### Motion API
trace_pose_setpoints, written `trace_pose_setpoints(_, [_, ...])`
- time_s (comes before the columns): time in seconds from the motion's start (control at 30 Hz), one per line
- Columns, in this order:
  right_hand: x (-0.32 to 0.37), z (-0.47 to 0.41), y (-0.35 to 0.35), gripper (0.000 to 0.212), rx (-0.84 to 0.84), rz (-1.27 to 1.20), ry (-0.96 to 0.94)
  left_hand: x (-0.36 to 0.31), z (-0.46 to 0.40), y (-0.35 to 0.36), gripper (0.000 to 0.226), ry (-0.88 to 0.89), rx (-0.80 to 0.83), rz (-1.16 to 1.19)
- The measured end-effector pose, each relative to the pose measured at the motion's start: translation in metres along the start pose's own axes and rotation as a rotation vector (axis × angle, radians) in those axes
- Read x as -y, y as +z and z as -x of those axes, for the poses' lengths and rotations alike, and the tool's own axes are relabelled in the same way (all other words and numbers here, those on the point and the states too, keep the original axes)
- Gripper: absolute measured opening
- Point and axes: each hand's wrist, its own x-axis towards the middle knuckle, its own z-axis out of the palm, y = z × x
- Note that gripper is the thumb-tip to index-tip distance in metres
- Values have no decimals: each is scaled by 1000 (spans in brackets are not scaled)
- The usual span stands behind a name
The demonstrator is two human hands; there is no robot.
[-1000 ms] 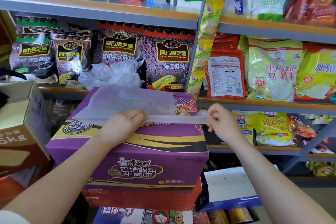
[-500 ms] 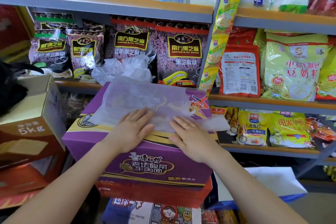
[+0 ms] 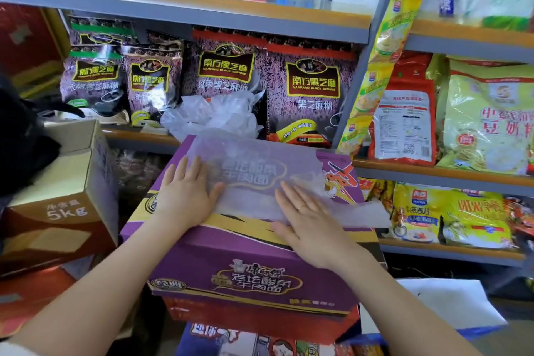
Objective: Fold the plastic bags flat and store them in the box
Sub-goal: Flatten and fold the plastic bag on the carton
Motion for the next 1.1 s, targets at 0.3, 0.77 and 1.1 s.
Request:
trace_pose_setpoints(0.3, [16, -44, -31, 52, -165, 36, 130, 34, -45, -12, 43, -50, 69, 45])
trace_pose_setpoints(0.77, [48, -74, -35, 55, 37, 138, -286, 46, -94, -2, 28, 616, 111, 403])
trace_pose_setpoints(1.1, [30, -51, -33, 13, -40, 170, -177, 91, -37, -11, 60, 773, 367, 575])
